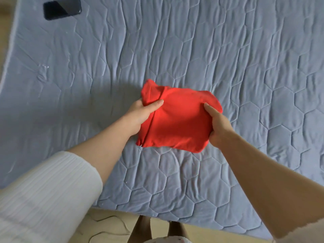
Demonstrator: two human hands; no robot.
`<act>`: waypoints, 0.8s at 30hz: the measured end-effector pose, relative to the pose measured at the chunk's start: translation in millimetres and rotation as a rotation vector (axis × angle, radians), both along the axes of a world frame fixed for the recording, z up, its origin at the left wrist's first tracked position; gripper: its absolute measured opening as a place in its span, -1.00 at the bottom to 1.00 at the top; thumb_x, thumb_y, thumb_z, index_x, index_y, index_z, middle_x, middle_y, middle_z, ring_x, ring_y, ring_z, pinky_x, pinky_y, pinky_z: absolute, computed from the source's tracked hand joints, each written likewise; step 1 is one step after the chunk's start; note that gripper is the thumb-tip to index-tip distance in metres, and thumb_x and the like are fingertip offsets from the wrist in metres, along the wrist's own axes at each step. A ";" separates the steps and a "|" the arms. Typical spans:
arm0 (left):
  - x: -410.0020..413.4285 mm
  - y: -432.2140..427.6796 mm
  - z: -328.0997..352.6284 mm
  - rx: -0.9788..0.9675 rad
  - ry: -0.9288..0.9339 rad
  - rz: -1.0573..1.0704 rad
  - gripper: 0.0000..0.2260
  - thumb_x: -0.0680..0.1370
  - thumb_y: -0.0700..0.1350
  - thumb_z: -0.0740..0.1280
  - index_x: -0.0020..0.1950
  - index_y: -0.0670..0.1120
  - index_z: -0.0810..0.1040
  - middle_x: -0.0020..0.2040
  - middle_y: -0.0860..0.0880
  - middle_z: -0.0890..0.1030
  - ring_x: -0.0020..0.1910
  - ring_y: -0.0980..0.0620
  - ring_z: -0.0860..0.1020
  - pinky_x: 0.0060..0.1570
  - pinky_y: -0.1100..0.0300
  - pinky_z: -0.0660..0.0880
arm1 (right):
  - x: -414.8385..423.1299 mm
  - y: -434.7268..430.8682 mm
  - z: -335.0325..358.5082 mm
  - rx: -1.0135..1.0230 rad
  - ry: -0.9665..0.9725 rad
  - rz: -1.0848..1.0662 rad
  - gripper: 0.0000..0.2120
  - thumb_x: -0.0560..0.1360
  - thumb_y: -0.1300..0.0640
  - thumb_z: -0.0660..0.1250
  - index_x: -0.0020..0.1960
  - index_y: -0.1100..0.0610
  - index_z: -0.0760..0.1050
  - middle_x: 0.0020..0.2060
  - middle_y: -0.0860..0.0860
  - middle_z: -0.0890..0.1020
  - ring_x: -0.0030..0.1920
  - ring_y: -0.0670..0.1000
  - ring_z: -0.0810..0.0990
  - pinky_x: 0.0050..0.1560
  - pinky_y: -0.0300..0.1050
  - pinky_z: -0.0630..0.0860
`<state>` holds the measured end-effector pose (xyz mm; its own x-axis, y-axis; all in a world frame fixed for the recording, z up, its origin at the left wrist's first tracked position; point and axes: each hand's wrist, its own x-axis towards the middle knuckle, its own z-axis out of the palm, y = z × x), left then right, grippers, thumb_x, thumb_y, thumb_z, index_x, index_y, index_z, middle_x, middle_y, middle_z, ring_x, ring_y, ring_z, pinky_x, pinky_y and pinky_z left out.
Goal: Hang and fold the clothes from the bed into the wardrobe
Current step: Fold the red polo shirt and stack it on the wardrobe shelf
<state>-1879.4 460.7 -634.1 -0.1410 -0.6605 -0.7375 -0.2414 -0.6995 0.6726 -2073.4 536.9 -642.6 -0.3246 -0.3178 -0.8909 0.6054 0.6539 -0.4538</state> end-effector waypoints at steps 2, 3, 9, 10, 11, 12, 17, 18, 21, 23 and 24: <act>0.3 -15.1 25.5 -0.059 0.032 0.022 -0.92 0.48 -0.11 0.40 -0.06 -0.08 0.59 -0.09 -0.03 0.65 -0.10 0.05 0.62 0.02 0.19 0.51 | -5.0 -13.4 27.7 -0.061 0.006 -0.012 -0.66 0.36 -0.03 0.46 0.06 0.07 0.50 -0.15 -0.06 0.62 -0.16 -0.07 0.59 -0.20 -0.16 0.50; 1.3 -20.6 38.4 -0.084 0.050 0.036 -0.91 0.48 -0.11 0.39 -0.05 -0.08 0.59 -0.14 0.02 0.66 -0.15 0.12 0.62 -0.06 0.27 0.52 | -7.7 -18.2 40.8 -0.100 0.011 -0.007 -0.68 0.37 -0.04 0.45 0.04 0.07 0.51 -0.16 -0.06 0.63 -0.18 -0.08 0.61 -0.25 -0.19 0.50; 25.4 -1.1 73.9 -0.158 -0.056 -0.015 -0.85 0.43 -0.02 0.44 -0.04 0.03 0.59 -0.11 0.10 0.63 -0.15 0.26 0.57 -0.14 0.41 0.44 | -4.3 -7.5 77.1 -0.155 0.094 0.097 -0.82 0.40 -0.05 0.42 -0.15 0.05 0.52 -0.27 -0.06 0.64 -0.31 -0.10 0.60 -0.35 -0.24 0.48; 30.9 9.1 71.0 -0.145 -0.105 -0.021 -0.80 0.42 0.01 0.44 0.01 0.02 0.59 -0.11 0.10 0.62 -0.15 0.26 0.56 -0.14 0.39 0.41 | 0.3 1.0 74.7 -0.116 0.103 0.128 -0.82 0.40 -0.04 0.41 -0.16 0.06 0.51 -0.26 -0.04 0.62 -0.30 -0.07 0.58 -0.36 -0.21 0.47; 35.2 20.7 66.1 -0.126 -0.155 -0.029 -0.74 0.42 0.04 0.44 0.06 0.00 0.59 -0.11 0.10 0.61 -0.16 0.25 0.54 -0.15 0.37 0.40 | 5.4 11.1 69.9 -0.077 0.102 0.150 -0.83 0.41 -0.02 0.42 -0.17 0.06 0.50 -0.25 -0.03 0.61 -0.28 -0.06 0.57 -0.35 -0.20 0.46; 39.2 33.5 58.5 -0.099 -0.211 -0.041 -0.68 0.42 0.06 0.43 0.10 -0.04 0.59 -0.11 0.08 0.60 -0.17 0.22 0.53 -0.16 0.34 0.40 | 10.7 23.0 64.1 -0.037 0.096 0.160 -0.84 0.41 0.00 0.42 -0.19 0.06 0.49 -0.26 -0.04 0.60 -0.27 -0.07 0.57 -0.34 -0.21 0.45; 61.4 108.1 9.1 0.156 -0.330 -0.071 -0.65 0.50 0.06 0.36 0.16 -0.14 0.59 -0.02 -0.05 0.62 -0.07 0.05 0.55 -0.08 0.28 0.37 | 38.2 96.7 21.4 0.188 0.066 0.215 -0.81 0.43 0.04 0.40 -0.26 0.05 0.43 -0.33 -0.09 0.53 -0.32 -0.17 0.46 -0.35 -0.27 0.31; 66.8 122.5 -0.4 0.185 -0.337 -0.108 -0.68 0.50 0.04 0.36 0.15 -0.12 0.59 -0.03 -0.04 0.62 -0.10 0.07 0.54 -0.11 0.29 0.37 | 43.1 110.9 13.8 0.219 0.048 0.217 -0.80 0.44 0.04 0.40 -0.27 0.05 0.42 -0.33 -0.10 0.52 -0.32 -0.17 0.45 -0.36 -0.27 0.30; 76.9 152.7 -21.0 0.210 -0.325 -0.149 -0.79 0.48 -0.07 0.40 0.10 -0.03 0.56 -0.07 0.03 0.59 -0.20 0.18 0.53 -0.27 0.39 0.41 | 50.9 137.4 -4.2 0.287 0.042 0.243 -0.75 0.42 0.00 0.42 -0.27 0.05 0.38 -0.31 -0.09 0.49 -0.30 -0.16 0.43 -0.36 -0.25 0.29; 77.8 159.8 -29.5 0.203 -0.293 -0.124 -0.79 0.48 -0.08 0.40 0.10 0.01 0.54 -0.10 0.07 0.58 -0.23 0.24 0.51 -0.32 0.46 0.40 | 51.8 140.4 -11.7 0.290 0.040 0.255 -0.76 0.41 -0.05 0.42 -0.20 0.04 0.40 -0.25 -0.09 0.51 -0.25 -0.13 0.46 -0.33 -0.22 0.31; 77.1 159.9 -32.6 0.191 -0.282 -0.115 -0.80 0.48 -0.06 0.41 0.08 0.03 0.53 -0.10 0.09 0.59 -0.22 0.26 0.51 -0.30 0.47 0.40 | 51.5 139.5 -15.8 0.273 0.031 0.248 -0.78 0.41 -0.05 0.42 -0.14 0.04 0.42 -0.22 -0.07 0.53 -0.22 -0.10 0.50 -0.28 -0.20 0.38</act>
<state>-1802.3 620.6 -666.7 0.0204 -0.4984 -0.8667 -0.4836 -0.7637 0.4277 -2021.8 676.4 -658.5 -0.2954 -0.1421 -0.9447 0.4021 0.8786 -0.2579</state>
